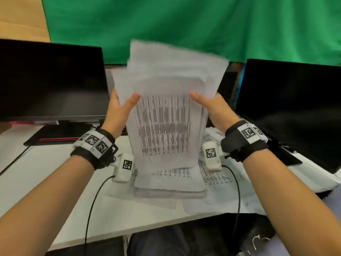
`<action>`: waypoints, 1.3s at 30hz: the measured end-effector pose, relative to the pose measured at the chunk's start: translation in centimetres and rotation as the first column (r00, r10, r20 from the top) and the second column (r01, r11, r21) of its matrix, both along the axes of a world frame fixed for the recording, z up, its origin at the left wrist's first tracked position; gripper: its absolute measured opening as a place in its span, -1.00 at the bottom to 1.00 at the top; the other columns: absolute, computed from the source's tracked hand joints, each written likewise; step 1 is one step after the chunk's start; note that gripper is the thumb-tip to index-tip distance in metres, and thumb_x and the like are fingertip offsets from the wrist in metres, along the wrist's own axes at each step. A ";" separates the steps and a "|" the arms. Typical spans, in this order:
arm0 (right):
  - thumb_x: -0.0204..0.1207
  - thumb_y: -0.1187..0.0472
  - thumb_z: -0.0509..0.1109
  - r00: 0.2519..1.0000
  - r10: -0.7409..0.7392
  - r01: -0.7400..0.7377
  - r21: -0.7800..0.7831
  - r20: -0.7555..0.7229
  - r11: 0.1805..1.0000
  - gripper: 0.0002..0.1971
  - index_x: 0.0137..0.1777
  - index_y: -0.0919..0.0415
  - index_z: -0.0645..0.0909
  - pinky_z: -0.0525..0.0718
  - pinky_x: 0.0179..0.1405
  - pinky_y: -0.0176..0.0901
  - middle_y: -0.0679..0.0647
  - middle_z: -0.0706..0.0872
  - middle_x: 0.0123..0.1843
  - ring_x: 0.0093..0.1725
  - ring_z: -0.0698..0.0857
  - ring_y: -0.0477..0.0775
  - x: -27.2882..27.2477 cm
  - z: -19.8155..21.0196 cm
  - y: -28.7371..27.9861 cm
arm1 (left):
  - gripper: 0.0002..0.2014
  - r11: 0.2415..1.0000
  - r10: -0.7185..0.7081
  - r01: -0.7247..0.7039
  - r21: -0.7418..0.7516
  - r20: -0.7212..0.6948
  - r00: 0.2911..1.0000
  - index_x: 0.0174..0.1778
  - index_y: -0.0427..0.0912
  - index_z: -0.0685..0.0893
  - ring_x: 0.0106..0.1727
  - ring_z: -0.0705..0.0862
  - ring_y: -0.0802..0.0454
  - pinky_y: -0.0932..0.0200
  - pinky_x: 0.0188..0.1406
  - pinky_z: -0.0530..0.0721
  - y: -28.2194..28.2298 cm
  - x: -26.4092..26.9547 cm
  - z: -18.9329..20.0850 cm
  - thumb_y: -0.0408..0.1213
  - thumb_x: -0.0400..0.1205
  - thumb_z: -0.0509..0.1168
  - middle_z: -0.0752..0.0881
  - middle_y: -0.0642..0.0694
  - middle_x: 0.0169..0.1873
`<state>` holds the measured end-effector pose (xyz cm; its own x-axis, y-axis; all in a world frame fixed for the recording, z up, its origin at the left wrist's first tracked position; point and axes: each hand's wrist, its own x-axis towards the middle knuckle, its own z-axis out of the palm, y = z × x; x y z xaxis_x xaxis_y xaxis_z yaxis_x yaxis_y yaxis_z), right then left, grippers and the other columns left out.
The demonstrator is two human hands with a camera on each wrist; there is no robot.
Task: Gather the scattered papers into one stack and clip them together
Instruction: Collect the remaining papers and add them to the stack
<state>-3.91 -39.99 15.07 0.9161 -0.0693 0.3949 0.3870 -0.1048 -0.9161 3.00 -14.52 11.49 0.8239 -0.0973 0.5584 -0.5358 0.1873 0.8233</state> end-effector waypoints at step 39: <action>0.48 0.11 0.56 0.909 -0.165 0.229 0.128 -0.382 0.965 -0.63 0.24 0.25 0.69 0.74 0.20 0.11 0.16 0.83 0.14 0.14 0.80 0.16 0.2 -11.6 1.3 | -0.46 0.956 0.234 -0.147 0.252 -0.358 0.904 0.32 -0.18 0.56 0.14 0.68 0.02 0.06 0.24 0.61 -3.9 0.2 -9.2 0.10 0.54 0.38 0.71 0.01 0.13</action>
<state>-3.75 -38.70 3.45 0.9543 -0.2989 0.0023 0.0093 0.0222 -0.9997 3.21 -18.41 2.30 0.9833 0.0016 0.1820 -0.1811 -0.0904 0.9793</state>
